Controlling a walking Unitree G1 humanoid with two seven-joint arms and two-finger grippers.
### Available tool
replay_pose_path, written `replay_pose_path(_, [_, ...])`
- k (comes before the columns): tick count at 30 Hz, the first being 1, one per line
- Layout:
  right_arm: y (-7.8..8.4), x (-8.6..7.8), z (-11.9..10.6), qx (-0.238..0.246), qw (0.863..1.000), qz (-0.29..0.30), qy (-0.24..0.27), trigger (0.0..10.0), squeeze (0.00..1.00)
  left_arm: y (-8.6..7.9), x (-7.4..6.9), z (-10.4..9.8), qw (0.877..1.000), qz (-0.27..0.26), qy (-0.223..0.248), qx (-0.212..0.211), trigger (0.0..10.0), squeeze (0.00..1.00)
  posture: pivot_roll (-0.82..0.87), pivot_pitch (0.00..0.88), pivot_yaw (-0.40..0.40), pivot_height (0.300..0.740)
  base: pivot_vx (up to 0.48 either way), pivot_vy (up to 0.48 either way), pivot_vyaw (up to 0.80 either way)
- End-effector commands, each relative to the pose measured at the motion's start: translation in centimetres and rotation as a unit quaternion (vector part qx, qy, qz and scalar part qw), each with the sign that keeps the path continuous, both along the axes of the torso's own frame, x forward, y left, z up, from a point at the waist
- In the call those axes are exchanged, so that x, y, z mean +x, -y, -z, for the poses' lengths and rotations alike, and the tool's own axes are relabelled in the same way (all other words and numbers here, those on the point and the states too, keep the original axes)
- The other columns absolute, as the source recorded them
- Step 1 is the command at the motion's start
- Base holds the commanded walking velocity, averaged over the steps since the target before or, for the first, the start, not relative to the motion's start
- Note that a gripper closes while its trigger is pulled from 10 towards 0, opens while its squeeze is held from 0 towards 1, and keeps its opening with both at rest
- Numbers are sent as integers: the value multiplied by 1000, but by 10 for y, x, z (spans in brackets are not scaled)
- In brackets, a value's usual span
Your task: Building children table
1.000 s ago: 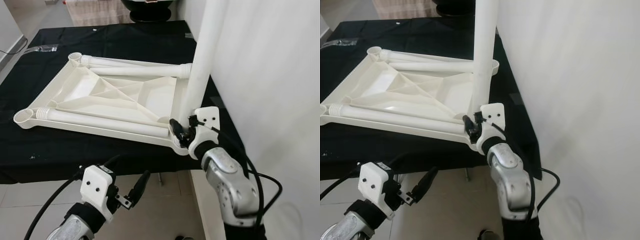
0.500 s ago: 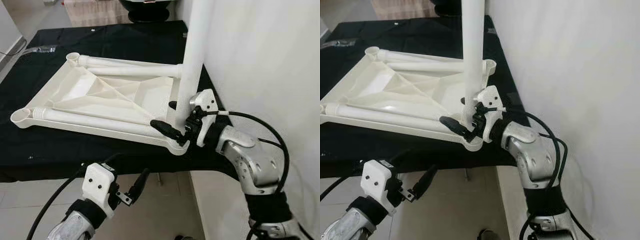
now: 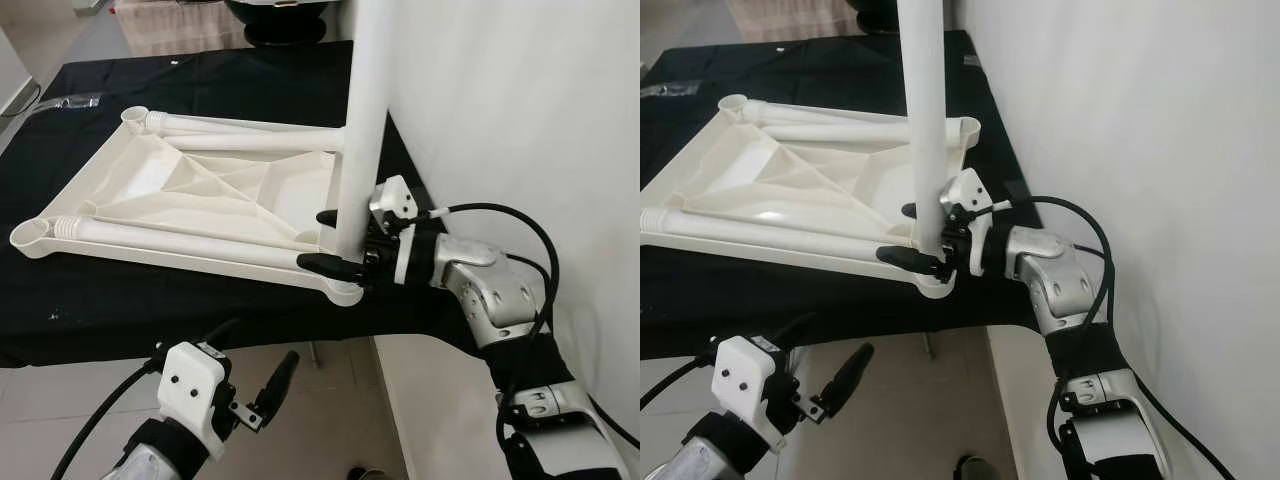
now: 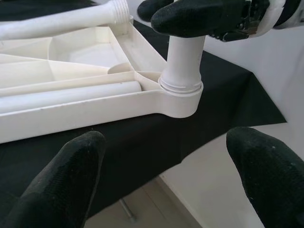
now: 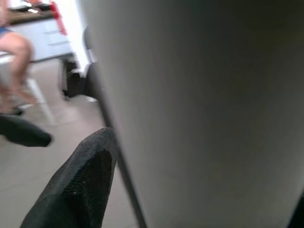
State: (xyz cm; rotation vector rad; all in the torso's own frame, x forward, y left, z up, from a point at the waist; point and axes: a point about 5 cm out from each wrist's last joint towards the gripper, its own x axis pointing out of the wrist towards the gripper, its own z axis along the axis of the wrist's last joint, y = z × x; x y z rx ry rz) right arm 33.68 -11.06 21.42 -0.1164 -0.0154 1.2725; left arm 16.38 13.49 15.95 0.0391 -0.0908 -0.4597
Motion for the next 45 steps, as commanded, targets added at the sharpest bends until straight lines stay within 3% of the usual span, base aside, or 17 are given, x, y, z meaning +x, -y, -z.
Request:
replay_pose_path(1, [-8,-4,4,0,999,-50,-11,0,0,0,-4,1,1000,6,-9,8,10000,0,49,244,-12,740,0,0,0])
replay_pose_path(11, [5,1,8,-14,999,-37,-4,0,0,1,-6,3,1000,6,-17,7,10000,0,34,236,-25,740,0,0,0])
replay_pose_path(13, [4,-1,23,-19,988,153,-10,0,0,1,-6,4,1000,5,-18,5,10000,0,9,224,-44,740,0,0,0])
replay_pose_path(14, [4,-1,23,-19,988,153,-10,0,0,1,-6,4,1000,5,-18,5,10000,0,9,224,-44,740,0,0,0])
replay_pose_path(16, [5,-4,30,-30,960,278,-6,0,0,1,-6,4,1000,4,-18,4,10000,0,3,223,-43,740,0,0,0])
replay_pose_path(18, [-9,-44,44,-28,909,416,-19,0,0,-1,-3,3,1000,2,-15,1,10000,0,-20,231,-20,740,0,0,0])
replay_pose_path(20, [-20,-58,44,-13,902,432,-27,0,0,-1,-1,3,1000,2,-14,1,10000,0,-27,231,-16,740,0,0,0])
replay_pose_path(27, [-67,-52,39,16,930,367,-26,0,0,-3,10,6,1000,2,-9,8,10000,0,-18,182,-3,740,0,0,0])
replay_pose_path(28, [-72,-49,39,16,934,355,-28,2000,0,-3,13,7,1000,1,-8,10,10000,0,-18,175,-8,740,0,0,0])
replay_pose_path(29, [-73,-47,37,19,933,357,-27,10000,0,-3,14,7,1000,-2,-6,11,10000,0,-18,175,-8,740,0,0,0])
replay_pose_path(31, [-74,-44,32,41,945,323,-25,10000,0,-3,17,6,1000,-6,0,12,10000,0,-18,168,-13,740,0,0,0])
replay_pose_path(32, [-74,-45,30,51,952,299,-36,10000,1000,-3,18,6,1000,-9,2,12,10000,0,-15,164,-15,740,0,0,0])
replay_pose_path(37, [-67,-46,24,66,970,230,-51,10000,1000,-3,20,6,1000,-11,4,13,10000,0,-9,161,-18,740,0,0,0])
replay_pose_path(38, [-64,-45,22,66,975,208,-49,10000,788,-3,20,6,1000,-11,4,13,10000,0,-7,161,-19,740,0,0,0])
replay_pose_path(39, [-59,-42,20,53,982,180,-32,10000,788,-2,20,6,1000,-11,4,12,10000,0,-1,164,-22,740,0,0,0])
replay_pose_path(40, [-54,-39,20,27,990,135,-10,10000,0,-2,20,6,1000,-10,4,12,10000,0,0,166,-23,740,0,0,0])
replay_pose_path(45, [-42,-26,19,-32,999,36,22,10000,0,0,18,4,1000,-8,5,10,10000,0,11,184,-25,740,0,0,0])
